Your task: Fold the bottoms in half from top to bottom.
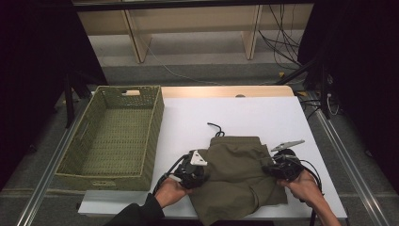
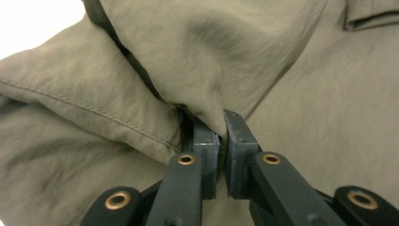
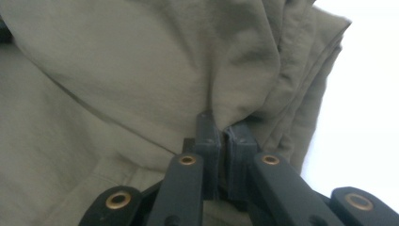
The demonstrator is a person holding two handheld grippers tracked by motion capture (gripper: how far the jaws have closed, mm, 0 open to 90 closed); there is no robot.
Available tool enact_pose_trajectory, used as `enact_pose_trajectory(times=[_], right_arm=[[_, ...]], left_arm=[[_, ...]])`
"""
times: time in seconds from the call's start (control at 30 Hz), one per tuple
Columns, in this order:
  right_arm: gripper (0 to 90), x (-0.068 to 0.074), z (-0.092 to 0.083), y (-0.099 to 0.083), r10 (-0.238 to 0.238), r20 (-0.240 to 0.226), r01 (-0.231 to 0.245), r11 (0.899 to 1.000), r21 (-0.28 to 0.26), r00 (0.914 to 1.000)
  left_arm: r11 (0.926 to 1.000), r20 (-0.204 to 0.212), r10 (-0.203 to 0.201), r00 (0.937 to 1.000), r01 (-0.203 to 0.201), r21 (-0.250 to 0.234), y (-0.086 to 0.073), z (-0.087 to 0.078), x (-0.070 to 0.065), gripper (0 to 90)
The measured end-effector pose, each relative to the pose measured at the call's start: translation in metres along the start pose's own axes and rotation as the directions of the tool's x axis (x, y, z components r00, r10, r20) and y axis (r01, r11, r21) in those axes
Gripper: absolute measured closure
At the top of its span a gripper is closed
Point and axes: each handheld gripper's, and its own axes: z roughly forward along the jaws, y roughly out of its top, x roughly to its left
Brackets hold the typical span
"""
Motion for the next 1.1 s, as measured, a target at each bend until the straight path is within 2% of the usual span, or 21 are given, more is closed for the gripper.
enact_pose_trajectory(times=[0.17, 0.2, 0.23, 0.33, 0.4, 0.5, 0.53, 0.6, 0.67, 0.73, 0.83, 0.93, 1.03, 1.1], right_arm=[[83.9, -0.001, 0.006, -0.001, 0.009, -0.005, -0.008, 0.999, 0.031, 1.0], [81.7, -0.001, 0.006, -0.001, 0.009, -0.004, -0.009, 0.999, 0.034, 1.0], [75.9, -0.001, 0.004, -0.001, 0.01, -0.002, -0.01, 0.999, 0.031, 0.9999], [57.3, -0.005, -0.007, 0.002, 0.031, -0.028, -0.031, 0.999, -0.012, 0.9991], [48.1, -0.008, -0.019, 0.003, 0.04, -0.035, -0.042, 0.997, -0.066, 0.9986], [44.2, -0.016, -0.038, 0.005, 0.073, -0.047, -0.08, 0.982, -0.172, 0.9962], [43.7, -0.019, -0.043, 0.006, 0.092, -0.047, -0.099, 0.975, -0.197, 0.9947], [43.8, -0.026, -0.047, 0.007, 0.128, -0.016, -0.128, 0.967, -0.22, 0.9916], [42.9, -0.033, -0.041, 0.007, 0.173, 0.007, -0.168, 0.964, -0.206, 0.985], [42.6, -0.04, -0.031, 0.008, 0.199, 0.022, -0.192, 0.965, -0.179, 0.9798], [41.6, -0.046, -0.019, 0.013, 0.204, 0.044, -0.196, 0.969, -0.148, 0.9779], [40.7, -0.049, -0.009, 0.019, 0.217, 0.055, -0.211, 0.972, -0.107, 0.9746], [40.3, -0.048, 0.002, 0.021, 0.205, 0.046, -0.202, 0.977, -0.063, 0.9776], [40.4, -0.044, 0.005, 0.021, 0.193, 0.033, -0.192, 0.98, -0.042, 0.9806]], left_arm=[[1.0, -0.001, -0.005, 1.0, 0.005, 0.005, -0.002, 0.003, 0.0, 83.8], [1.0, 0.001, -0.008, 1.0, 0.008, 0.003, -0.002, 0.002, 0.0, 83.1], [0.9999, 0.004, -0.011, 0.9999, 0.011, -0.003, -0.002, 0.001, -0.001, 81.4], [0.9997, 0.024, -0.014, 0.9996, 0.014, -0.018, 0.001, -0.007, -0.001, 74.9], [0.9993, 0.036, -0.02, 0.9992, 0.021, -0.03, 0.004, -0.017, 0.001, 68.0], [0.9977, 0.03, -0.022, 0.9993, 0.024, -0.063, 0.009, -0.036, 0.006, 58.0], [0.9967, 0.016, -0.031, 0.9994, 0.032, -0.075, 0.011, -0.042, 0.009, 54.9], [0.9927, -0.027, -0.07, 0.9972, 0.067, -0.1, 0.014, -0.05, 0.017, 51.8], [0.987, -0.076, -0.121, 0.9897, 0.112, -0.115, 0.017, -0.051, 0.027, 49.6], [0.9804, -0.123, -0.169, 0.9779, 0.154, -0.122, 0.02, -0.046, 0.035, 44.7], [0.9727, -0.163, -0.223, 0.9612, 0.208, -0.103, 0.023, -0.033, 0.047, 36.6], [0.9604, -0.171, -0.276, 0.9457, 0.266, -0.084, 0.019, -0.021, 0.058, 32.0], [0.9469, -0.167, -0.321, 0.9321, 0.317, -0.051, 0.012, -0.012, 0.069, 28.4], [0.9397, -0.147, -0.341, 0.9283, 0.341, -0.031, 0.008, -0.009, 0.073, 27.4]])
